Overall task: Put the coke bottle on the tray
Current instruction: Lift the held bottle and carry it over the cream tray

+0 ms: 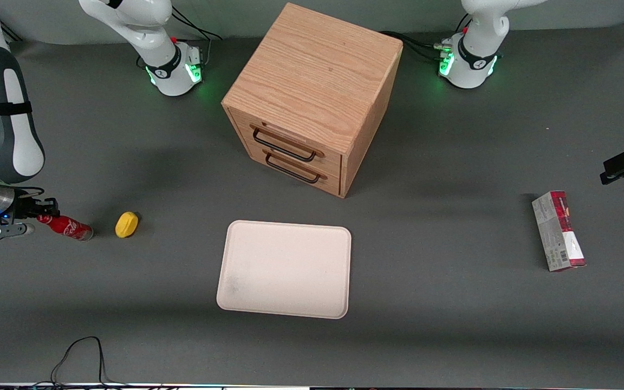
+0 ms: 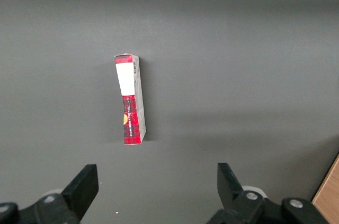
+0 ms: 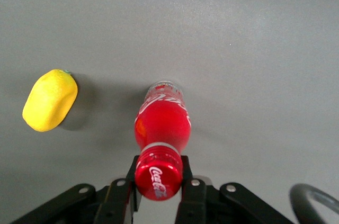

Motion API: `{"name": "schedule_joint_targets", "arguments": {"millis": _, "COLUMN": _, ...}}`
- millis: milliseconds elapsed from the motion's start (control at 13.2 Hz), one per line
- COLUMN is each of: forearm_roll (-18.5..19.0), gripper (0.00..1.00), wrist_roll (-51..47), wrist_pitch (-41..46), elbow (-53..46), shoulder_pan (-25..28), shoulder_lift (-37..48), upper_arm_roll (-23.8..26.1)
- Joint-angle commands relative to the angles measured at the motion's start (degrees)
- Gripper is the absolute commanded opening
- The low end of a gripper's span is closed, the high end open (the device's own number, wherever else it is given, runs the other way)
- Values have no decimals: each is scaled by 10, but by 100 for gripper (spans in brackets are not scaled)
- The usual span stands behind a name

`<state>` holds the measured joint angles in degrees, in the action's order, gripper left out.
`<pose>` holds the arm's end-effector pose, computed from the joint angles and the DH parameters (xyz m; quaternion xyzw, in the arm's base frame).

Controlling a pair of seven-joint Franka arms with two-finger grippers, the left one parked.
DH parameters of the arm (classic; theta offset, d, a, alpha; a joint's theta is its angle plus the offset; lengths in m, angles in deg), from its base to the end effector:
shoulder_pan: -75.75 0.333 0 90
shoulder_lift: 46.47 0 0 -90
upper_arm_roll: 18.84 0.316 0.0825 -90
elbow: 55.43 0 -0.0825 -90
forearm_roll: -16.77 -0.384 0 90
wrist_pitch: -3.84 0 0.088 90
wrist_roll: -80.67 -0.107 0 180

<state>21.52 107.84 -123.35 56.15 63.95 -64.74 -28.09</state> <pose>0.5681 -0.2172 0.3161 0.9947 0.0824 -0.0434 0.0438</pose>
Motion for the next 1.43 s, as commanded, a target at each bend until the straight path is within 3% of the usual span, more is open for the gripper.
{"name": "schedule_joint_targets", "arguments": {"millis": 0, "forearm_roll": 7, "gripper": 0, "wrist_roll": 12, "wrist_pitch": -8, "elbow": 0, "shoulder_pan": -1, "shoulder_lift": 1, "upper_arm_roll": -2}}
{"name": "schedule_joint_targets", "arguments": {"millis": 302, "forearm_roll": 6, "gripper": 0, "wrist_roll": -4, "wrist_pitch": 22, "elbow": -33, "shoulder_pan": 9, "shoulder_lift": 3, "upper_arm_roll": 1}}
{"name": "schedule_joint_targets", "arguments": {"millis": 755, "forearm_roll": -2, "gripper": 0, "wrist_roll": -77, "wrist_pitch": 255, "elbow": -242, "shoulder_pan": 58, "shoulder_lift": -2, "upper_arm_roll": 4}}
{"name": "schedule_joint_targets", "arguments": {"millis": 1057, "forearm_roll": -19, "gripper": 0, "wrist_roll": -94, "wrist_pitch": 467, "elbow": -479, "shoulder_pan": 67, "shoulder_lift": -81, "upper_arm_roll": 5}}
{"name": "schedule_joint_targets", "arguments": {"millis": 1358, "forearm_roll": -20, "gripper": 0, "wrist_roll": -141, "wrist_pitch": 494, "elbow": -518, "shoulder_pan": 67, "shoulder_lift": -95, "upper_arm_roll": 40}}
